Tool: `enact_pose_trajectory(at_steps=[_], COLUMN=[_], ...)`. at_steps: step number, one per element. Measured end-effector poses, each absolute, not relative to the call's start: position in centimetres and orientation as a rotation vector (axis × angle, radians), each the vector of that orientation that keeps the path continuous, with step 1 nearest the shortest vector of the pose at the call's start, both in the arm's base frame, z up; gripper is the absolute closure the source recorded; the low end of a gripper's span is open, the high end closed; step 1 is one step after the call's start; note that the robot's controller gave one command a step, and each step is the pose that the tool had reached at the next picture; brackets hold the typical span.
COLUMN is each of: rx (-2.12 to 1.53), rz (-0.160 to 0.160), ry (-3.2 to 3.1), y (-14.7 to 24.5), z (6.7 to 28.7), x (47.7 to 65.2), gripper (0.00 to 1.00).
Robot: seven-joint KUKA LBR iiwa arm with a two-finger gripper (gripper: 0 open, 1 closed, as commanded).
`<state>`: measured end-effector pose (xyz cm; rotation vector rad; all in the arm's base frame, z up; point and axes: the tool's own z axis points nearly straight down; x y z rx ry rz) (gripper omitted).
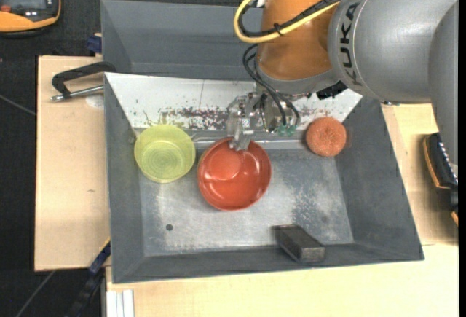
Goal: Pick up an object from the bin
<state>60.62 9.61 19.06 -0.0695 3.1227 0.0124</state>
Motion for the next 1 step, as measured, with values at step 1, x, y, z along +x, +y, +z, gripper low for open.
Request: enact_pose_trajectory(at_steps=[1], rx=[0.237], rz=[0.02], ry=[3.102], y=[7.45], z=[31.54], x=[59.41], gripper=[1.0])
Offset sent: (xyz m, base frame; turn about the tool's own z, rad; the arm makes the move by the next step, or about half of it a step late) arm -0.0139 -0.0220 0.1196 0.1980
